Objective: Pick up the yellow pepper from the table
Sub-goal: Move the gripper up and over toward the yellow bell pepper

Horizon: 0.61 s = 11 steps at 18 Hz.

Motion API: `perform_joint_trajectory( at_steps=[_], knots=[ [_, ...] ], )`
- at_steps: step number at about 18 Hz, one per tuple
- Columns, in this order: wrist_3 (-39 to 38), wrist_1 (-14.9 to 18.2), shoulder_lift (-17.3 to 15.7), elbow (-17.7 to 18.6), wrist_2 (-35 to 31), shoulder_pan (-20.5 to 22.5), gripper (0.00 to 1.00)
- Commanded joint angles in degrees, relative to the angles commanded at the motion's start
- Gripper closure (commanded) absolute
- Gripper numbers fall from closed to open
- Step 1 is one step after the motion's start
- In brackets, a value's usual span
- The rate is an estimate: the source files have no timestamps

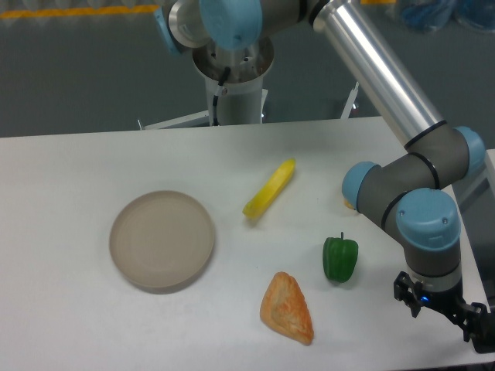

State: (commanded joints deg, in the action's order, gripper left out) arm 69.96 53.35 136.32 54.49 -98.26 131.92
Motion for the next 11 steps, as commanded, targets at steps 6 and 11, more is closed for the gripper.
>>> perform_joint_trajectory(
  at_steps=[6, 11],
  knots=[
    [-0.09, 0.00, -2.55, 3.33, -0.09, -0.09, 0.00],
    [-2.20, 0.44, -7.80, 9.91, 0.17, 0.17, 0.00]
  ],
)
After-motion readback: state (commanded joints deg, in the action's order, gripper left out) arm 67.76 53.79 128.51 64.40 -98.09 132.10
